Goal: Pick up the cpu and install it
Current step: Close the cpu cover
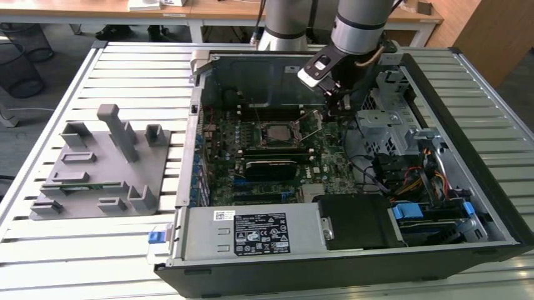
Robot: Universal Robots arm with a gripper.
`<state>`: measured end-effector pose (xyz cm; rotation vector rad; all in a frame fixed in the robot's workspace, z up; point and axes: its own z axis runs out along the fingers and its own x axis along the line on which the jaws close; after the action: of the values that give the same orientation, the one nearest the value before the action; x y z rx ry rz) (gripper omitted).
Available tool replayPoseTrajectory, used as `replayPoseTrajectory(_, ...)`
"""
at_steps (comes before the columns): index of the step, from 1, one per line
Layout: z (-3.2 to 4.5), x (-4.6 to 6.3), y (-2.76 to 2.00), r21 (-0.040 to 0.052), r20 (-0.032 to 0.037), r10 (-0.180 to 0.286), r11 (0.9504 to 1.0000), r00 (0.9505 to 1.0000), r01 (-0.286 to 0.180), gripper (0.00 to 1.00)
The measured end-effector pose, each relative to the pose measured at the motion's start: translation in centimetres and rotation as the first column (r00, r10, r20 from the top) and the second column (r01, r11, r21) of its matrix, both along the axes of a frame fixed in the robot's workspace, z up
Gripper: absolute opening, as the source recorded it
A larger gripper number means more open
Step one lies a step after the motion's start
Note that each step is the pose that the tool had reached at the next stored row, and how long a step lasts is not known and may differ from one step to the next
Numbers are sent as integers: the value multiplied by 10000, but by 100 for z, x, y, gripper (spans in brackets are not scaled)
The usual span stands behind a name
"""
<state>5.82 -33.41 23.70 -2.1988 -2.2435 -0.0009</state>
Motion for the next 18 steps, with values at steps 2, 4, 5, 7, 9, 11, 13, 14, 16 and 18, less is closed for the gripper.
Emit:
replayPoseTrajectory(2, -2, -18, 0, 1, 0, 0, 10000, 10000, 0, 11)
replayPoseTrajectory(4, -2, -38, 0, 2, 0, -1, 10000, 10000, 1, 11)
replayPoseTrajectory(5, -2, -46, 0, 3, 0, -1, 10000, 10000, 1, 11)
replayPoseTrajectory(7, -2, -62, 0, 2, -1, -1, 10000, 10000, 1, 11)
replayPoseTrajectory(9, -2, -82, 0, 2, -1, 0, 10000, 10000, 0, 11)
replayPoseTrajectory(11, 0, -105, 1, 1, -2, -1, 10000, 10000, 1, 11)
replayPoseTrajectory(13, 4, -127, 1, 2, -2, -1, 10000, 10000, 1, 11)
replayPoseTrajectory(14, 8, -135, 2, 3, -1, -1, 10000, 10000, 1, 11)
replayPoseTrajectory(16, 22, -151, 3, 1, -4, -1, 10000, 10000, 1, 11)
replayPoseTrajectory(18, 34, -163, 7, 4, -10, 0, 10000, 10000, 0, 11)
